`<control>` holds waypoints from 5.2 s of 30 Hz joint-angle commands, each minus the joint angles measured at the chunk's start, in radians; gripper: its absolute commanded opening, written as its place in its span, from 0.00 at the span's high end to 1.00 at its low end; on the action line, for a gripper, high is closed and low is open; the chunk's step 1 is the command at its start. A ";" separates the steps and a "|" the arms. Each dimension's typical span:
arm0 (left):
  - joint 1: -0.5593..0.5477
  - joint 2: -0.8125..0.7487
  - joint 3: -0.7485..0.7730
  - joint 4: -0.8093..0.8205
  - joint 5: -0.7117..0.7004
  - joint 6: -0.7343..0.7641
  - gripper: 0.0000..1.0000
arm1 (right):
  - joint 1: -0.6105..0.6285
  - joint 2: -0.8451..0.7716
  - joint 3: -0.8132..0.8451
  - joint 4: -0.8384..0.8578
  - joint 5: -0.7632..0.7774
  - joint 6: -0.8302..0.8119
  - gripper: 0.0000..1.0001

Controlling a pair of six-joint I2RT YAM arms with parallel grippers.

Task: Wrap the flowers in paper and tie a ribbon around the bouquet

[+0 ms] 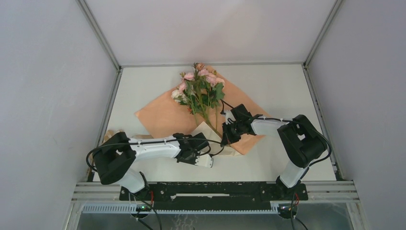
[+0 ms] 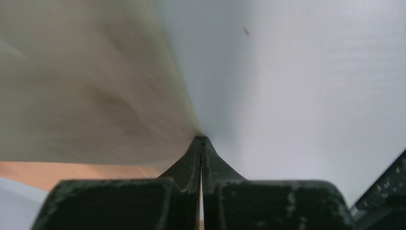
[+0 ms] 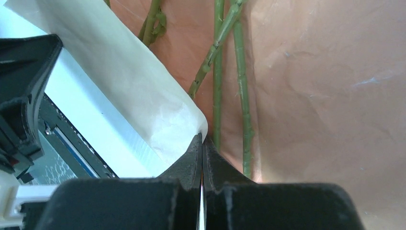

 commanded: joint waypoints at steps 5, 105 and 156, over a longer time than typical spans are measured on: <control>0.119 0.020 -0.044 -0.185 0.022 0.019 1.00 | -0.009 0.003 0.005 -0.030 0.032 -0.025 1.00; 0.434 0.549 0.618 0.157 0.610 -0.661 0.88 | 0.188 -0.400 0.054 0.123 0.451 0.317 1.00; 0.469 0.552 0.589 0.186 0.641 -0.668 0.88 | 0.028 -0.632 -0.598 0.340 0.685 0.935 0.26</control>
